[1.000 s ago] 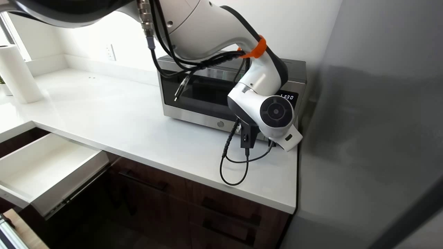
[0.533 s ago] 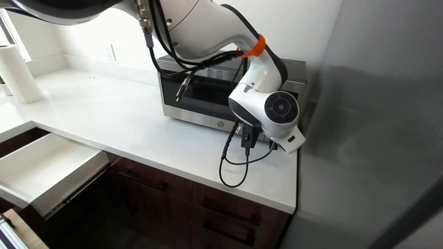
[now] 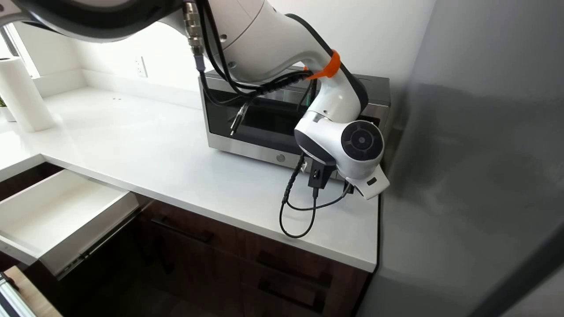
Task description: Press the bottom right button of the microwave and open the microwave door
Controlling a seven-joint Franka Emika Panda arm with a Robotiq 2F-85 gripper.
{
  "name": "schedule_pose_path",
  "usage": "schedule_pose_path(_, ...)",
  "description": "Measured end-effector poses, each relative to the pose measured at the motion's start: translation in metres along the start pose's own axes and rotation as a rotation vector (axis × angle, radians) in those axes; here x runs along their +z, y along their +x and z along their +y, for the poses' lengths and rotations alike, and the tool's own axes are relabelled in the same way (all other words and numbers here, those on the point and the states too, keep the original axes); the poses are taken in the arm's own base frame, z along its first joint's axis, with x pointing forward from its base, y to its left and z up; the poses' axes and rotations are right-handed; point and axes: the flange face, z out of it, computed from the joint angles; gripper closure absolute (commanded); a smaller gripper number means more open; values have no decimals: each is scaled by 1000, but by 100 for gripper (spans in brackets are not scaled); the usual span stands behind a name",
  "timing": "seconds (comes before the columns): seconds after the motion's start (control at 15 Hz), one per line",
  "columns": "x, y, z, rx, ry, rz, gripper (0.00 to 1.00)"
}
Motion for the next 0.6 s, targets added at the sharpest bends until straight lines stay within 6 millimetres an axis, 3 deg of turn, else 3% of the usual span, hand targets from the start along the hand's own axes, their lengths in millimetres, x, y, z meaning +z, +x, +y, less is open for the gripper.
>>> schedule_pose_path(0.6, 33, 13, -2, 60, 32, -3, 100)
